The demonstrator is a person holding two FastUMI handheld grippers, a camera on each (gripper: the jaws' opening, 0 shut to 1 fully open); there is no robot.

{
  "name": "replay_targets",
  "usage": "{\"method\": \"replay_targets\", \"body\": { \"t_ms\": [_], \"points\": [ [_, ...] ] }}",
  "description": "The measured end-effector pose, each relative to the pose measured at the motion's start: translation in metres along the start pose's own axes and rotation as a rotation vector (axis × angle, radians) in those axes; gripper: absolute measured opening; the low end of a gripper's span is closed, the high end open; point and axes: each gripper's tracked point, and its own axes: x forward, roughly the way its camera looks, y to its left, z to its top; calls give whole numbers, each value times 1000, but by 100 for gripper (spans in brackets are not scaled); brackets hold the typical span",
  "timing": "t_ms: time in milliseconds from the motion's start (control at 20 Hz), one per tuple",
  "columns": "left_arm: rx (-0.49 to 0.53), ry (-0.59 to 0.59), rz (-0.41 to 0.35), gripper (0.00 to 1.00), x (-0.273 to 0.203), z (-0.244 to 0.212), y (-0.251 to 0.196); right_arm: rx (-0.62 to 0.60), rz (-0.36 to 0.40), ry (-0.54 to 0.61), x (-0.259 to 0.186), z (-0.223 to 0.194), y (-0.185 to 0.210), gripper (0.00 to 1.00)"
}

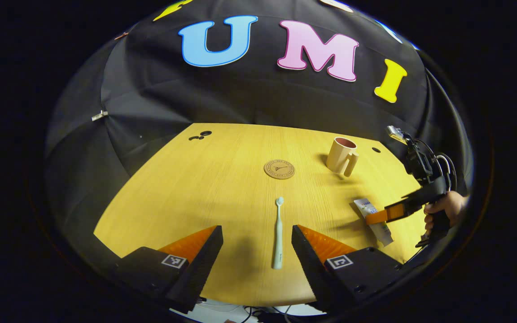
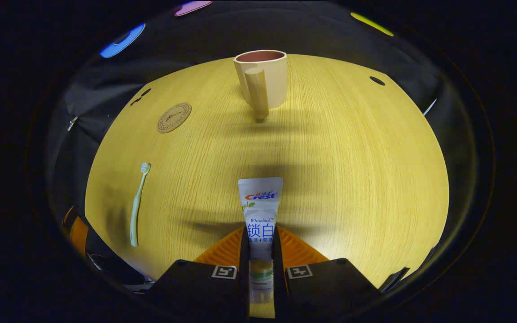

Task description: Put the toothbrush and toothpaste on the desktop into the cup, then pick up the cup and place it on the coaster on the desktop.

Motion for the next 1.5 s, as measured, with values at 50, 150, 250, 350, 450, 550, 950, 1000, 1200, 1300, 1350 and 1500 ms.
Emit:
{"method": "replay_targets", "body": {
  "t_ms": [50, 150, 250, 350, 450, 550, 950, 1000, 1200, 1300, 1350, 1500],
  "points": [
    [2, 19, -6, 96, 7, -3, -3, -14, 5, -9, -4, 2, -3, 26],
    [39, 57, -2, 93, 25, -7, -5, -27, 17, -25, -13, 4, -9, 25],
    [70, 107, -31, 89, 43, -17, -15, -16, 37, -37, -23, 6, -13, 25],
    [94, 165, -64, 83, 59, -28, -28, -2, 57, -52, -36, 8, -18, 25],
    [117, 211, -65, 82, 76, -36, -35, -7, 72, -67, -44, 10, -23, 25],
    [96, 251, -61, 79, 86, -43, -40, -3, 86, -66, -55, 6, -30, 25],
    [47, 380, -35, 54, 107, -62, -43, 36, 115, -70, -70, -2, -60, 25],
    [45, 389, -33, 46, 106, -62, -44, 42, 119, -69, -71, -2, -62, 25],
    [107, 432, -11, 21, 107, -63, -38, 47, 132, -74, -72, 0, -62, 25],
    [126, 454, -11, 14, 108, -61, -38, 46, 141, -76, -72, 2, -59, 25],
    [124, 465, -7, 13, 108, -61, -38, 44, 146, -80, -73, 4, -56, 25],
    [124, 465, -18, 8, 109, -61, -39, 48, 163, -92, -71, 14, -48, 25]
  ]
}}
